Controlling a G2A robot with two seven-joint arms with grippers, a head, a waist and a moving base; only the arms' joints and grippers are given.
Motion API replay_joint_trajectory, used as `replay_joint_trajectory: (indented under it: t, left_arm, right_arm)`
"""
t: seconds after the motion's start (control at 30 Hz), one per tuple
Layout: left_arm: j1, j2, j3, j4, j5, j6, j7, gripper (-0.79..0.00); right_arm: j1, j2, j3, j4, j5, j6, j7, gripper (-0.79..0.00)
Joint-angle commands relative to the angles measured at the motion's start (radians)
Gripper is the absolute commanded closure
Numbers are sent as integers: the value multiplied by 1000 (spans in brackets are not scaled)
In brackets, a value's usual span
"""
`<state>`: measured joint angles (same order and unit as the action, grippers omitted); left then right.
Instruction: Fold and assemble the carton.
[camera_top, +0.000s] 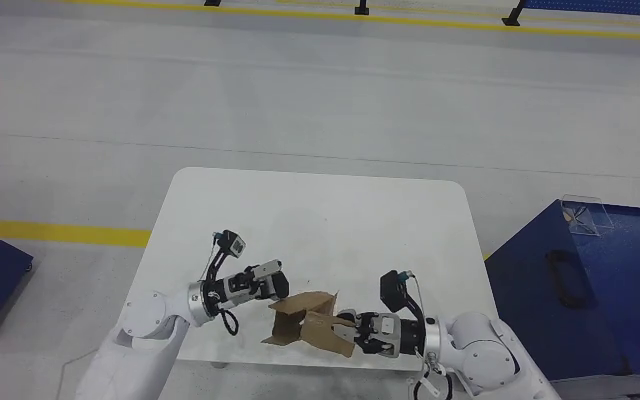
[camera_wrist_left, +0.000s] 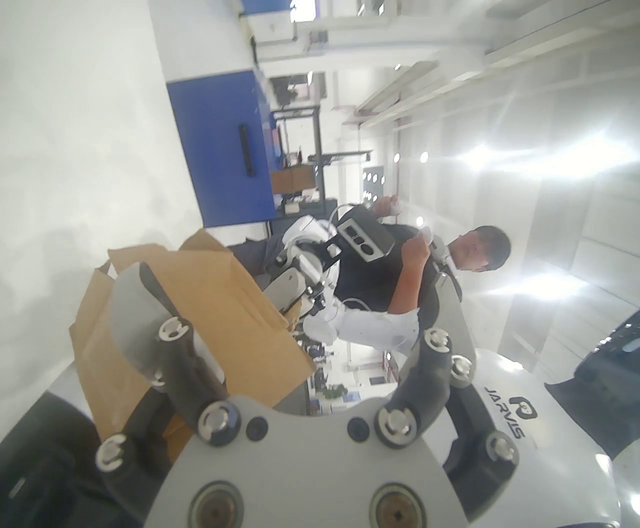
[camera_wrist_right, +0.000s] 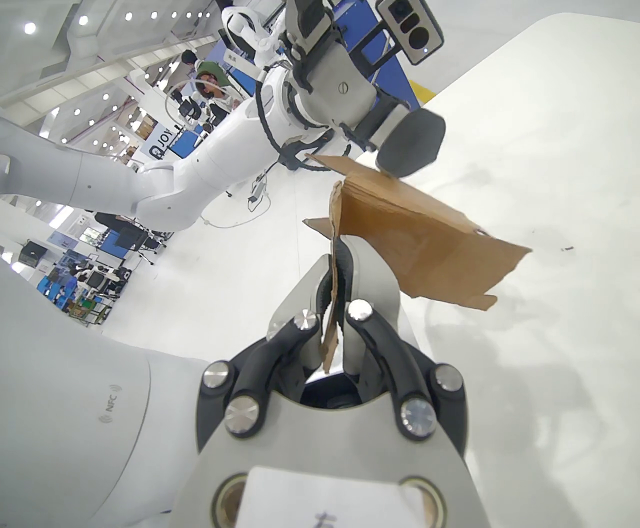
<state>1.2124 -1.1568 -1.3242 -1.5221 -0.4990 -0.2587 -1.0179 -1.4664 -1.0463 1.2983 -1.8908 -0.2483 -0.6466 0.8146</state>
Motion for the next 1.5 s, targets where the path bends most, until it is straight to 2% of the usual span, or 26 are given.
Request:
replay_joint_trajectory:
  t: [0.0, 0.07, 0.17, 0.27, 0.4, 0.6, 0.7, 0.73, 0.77, 0.83, 0.87, 0.9, 0.97, 1.07, 1.13, 1.23, 1.3, 1.33, 1.47]
  left_arm:
    - [16, 11, -42, -40, 238, -45, 65, -785]
    - [48, 22, -88, -105, 357, -60, 105, -785]
    - [98, 40, -144, -213, 539, -67, 94, -785]
    - [145, 53, -184, -296, 729, -36, 107, -785]
    - [198, 63, -178, -375, 879, -43, 94, -785]
    - [221, 68, -142, -433, 943, -23, 72, -785]
    - [214, 70, -112, -447, 968, 3, 44, -720]
    - [210, 70, -100, -451, 981, 10, 46, -680]
    - [208, 69, -85, -450, 989, 16, 46, -585]
    - [200, 67, -55, -446, 1004, 30, 52, -542]
    - [194, 66, -39, -441, 1012, 35, 56, -471]
    - [189, 65, -21, -435, 1013, 38, 53, -434]
    - [174, 64, 8, -422, 1018, 47, 48, -425]
    - [153, 61, 44, -400, 1023, 62, 48, -493]
    - [143, 60, 63, -388, 1021, 64, 43, -400]
    - [135, 59, 77, -379, 1015, 63, 50, -302]
    - [133, 60, 80, -375, 1007, 60, 49, -120]
    - [132, 61, 80, -374, 1005, 58, 48, 0]
    - [133, 64, 78, -370, 988, 55, 41, 0]
  right_arm:
    - [0, 1, 4, 6, 15, 12, -11, 0]
    - [2, 3, 10, 12, 38, 24, -16, 0]
    - [4, 6, 26, 21, 63, 46, -26, 0]
    - [6, 8, 36, 28, 113, 65, -21, 0]
    - [8, 12, 46, 28, 134, 80, -8, 0]
    - [13, 17, 27, 22, 156, 79, 33, 0]
    - [19, 17, 9, 20, 157, 67, 49, 0]
    - [19, 17, 3, 20, 160, 65, 50, 0]
    - [21, 17, -3, 18, 161, 62, 51, 0]
    - [22, 17, -17, 14, 161, 57, 54, 0]
    - [23, 17, -22, 12, 158, 57, 53, 0]
    - [24, 17, -27, 11, 155, 57, 52, 0]
    - [24, 17, -35, 10, 154, 56, 47, 0]
    - [26, 18, -44, 6, 148, 54, 41, 0]
    - [26, 19, -48, 5, 144, 53, 38, 0]
    - [29, 20, -52, 5, 141, 51, 35, 0]
    - [29, 21, -54, 6, 140, 51, 33, 0]
    - [30, 21, -55, 6, 141, 51, 31, 0]
    - [31, 23, -60, 14, 156, 63, 27, 0]
